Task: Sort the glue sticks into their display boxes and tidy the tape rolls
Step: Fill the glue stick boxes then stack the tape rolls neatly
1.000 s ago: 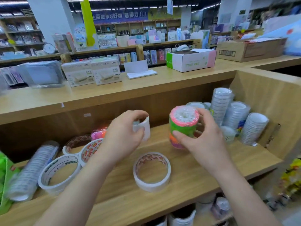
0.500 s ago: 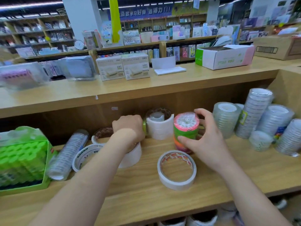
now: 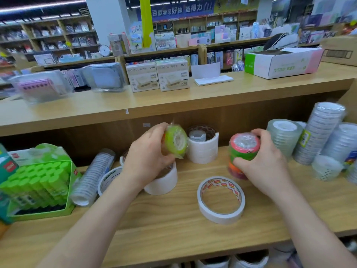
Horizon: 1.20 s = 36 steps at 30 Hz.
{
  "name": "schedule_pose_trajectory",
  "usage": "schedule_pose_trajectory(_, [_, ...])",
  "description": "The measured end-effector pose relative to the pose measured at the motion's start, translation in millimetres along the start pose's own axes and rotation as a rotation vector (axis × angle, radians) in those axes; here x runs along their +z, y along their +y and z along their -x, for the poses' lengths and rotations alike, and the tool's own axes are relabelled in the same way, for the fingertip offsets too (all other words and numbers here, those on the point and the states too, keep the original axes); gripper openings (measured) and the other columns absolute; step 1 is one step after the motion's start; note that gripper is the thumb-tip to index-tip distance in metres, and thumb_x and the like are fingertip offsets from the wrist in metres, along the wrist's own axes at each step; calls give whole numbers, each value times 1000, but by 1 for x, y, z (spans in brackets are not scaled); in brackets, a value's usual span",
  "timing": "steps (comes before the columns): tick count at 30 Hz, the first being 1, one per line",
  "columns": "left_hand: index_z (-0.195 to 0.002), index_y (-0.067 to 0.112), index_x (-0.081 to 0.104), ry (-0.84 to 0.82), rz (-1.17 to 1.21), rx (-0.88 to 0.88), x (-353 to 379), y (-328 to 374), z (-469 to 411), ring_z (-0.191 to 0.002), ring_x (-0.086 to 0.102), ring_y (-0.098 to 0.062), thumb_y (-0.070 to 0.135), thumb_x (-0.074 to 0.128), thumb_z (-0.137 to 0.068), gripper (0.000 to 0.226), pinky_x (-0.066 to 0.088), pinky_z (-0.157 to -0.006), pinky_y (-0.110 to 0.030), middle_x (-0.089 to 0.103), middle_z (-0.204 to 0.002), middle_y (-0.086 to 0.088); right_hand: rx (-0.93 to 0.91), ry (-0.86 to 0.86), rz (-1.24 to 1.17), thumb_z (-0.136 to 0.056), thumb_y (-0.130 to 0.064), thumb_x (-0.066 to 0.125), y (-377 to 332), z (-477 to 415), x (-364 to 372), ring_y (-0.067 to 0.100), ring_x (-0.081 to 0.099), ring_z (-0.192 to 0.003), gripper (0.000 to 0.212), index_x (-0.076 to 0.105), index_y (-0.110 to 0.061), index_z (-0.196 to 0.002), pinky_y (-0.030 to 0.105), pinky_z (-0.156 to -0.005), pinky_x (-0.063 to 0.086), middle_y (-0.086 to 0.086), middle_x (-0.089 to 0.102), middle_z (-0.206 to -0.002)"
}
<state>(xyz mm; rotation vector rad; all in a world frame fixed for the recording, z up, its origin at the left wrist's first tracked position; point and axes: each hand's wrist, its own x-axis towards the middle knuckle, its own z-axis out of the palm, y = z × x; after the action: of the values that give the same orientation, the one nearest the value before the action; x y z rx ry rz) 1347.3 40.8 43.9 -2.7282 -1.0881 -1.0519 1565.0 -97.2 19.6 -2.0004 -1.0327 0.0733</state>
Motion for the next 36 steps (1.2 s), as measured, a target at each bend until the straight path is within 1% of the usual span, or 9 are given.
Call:
schedule_pose_trajectory(5, [-121, 15, 58, 131, 215, 153, -13, 30, 15, -98, 60, -5, 32, 90, -61, 70, 49, -82, -19, 65, -111, 9, -40, 136, 91, -67, -28, 81, -3, 6, -10, 28, 52, -114, 81, 37, -21, -135, 37, -87, 44, 7, 53, -125])
schedule_pose_trajectory(8, [-113, 25, 60, 105, 623, -70, -18, 67, 11, -88, 64, 1, 33, 90, -58, 63, 50, -75, -12, 70, -93, 15, -53, 281, 67, -68, -27, 80, 1, 14, -16, 29, 52, -110, 76, 41, -18, -133, 37, -83, 42, 8, 51, -123])
schedule_pose_trajectory(12, [-113, 25, 55, -43, 1081, -314, 1, 96, -7, -91, 69, -8, 30, 86, -58, 63, 58, -80, -32, 73, -98, 6, -53, 298, 71, -69, -29, 79, 15, 27, -22, 25, 53, -107, 77, 41, -17, -136, 28, -78, 36, 6, 49, -125])
schedule_pose_trajectory(15, [-115, 25, 54, -129, 1122, -345, 21, 108, -19, -94, 69, -11, 33, 87, -56, 68, 56, -78, -33, 71, -104, 1, 11, 228, 122, -70, -34, 75, 28, 30, -28, 29, 53, -110, 80, 37, -18, -139, 33, -83, 41, 6, 48, -127])
schedule_pose_trajectory(17, [-115, 25, 53, -174, 1146, -380, 33, 112, -22, -98, 68, -13, 28, 91, -58, 69, 56, -79, -35, 70, -105, 1, 42, 179, 159, -71, -39, 71, 32, 30, -35, 29, 48, -120, 84, 31, -19, -143, 40, -95, 42, 6, 43, -134])
schedule_pose_trajectory(23, [-118, 20, 48, -229, 1235, -432, 46, 112, -23, -95, 68, -18, 9, 79, -74, 55, 55, -68, -32, 65, -108, -9, -116, 116, 156, -75, -57, 60, 33, 28, -53, 20, 27, -137, 82, 21, -39, -145, 45, -112, 29, -5, 29, -148])
schedule_pose_trajectory(27, [-110, 28, 48, -275, 1216, -418, 53, 113, -28, -93, 66, -25, 10, 81, -68, 56, 58, -68, -40, 59, -108, -15, -137, -83, 97, -79, -49, 69, 40, 18, -50, 14, 38, -128, 73, 31, -46, -140, 32, -105, 35, -10, 33, -140])
schedule_pose_trajectory(31, [-104, 23, 47, -319, 1240, -415, 61, 119, -35, -84, 62, -22, 1, 72, -75, 44, 50, -57, -29, 58, -105, -15, -156, -33, -11, -76, -28, 74, 46, 14, -47, 10, 50, -112, 66, 44, -42, -134, 23, -92, 40, -12, 41, -125])
schedule_pose_trajectory(36, [-106, 27, 54, -351, 1292, -374, 65, 115, -43, -100, 63, -25, 0, 73, -66, 52, 55, -69, -35, 57, -118, -12, -147, -52, -57, -66, -20, 74, 48, 13, -49, 11, 53, -104, 69, 49, -43, -127, 23, -86, 45, -11, 45, -119])
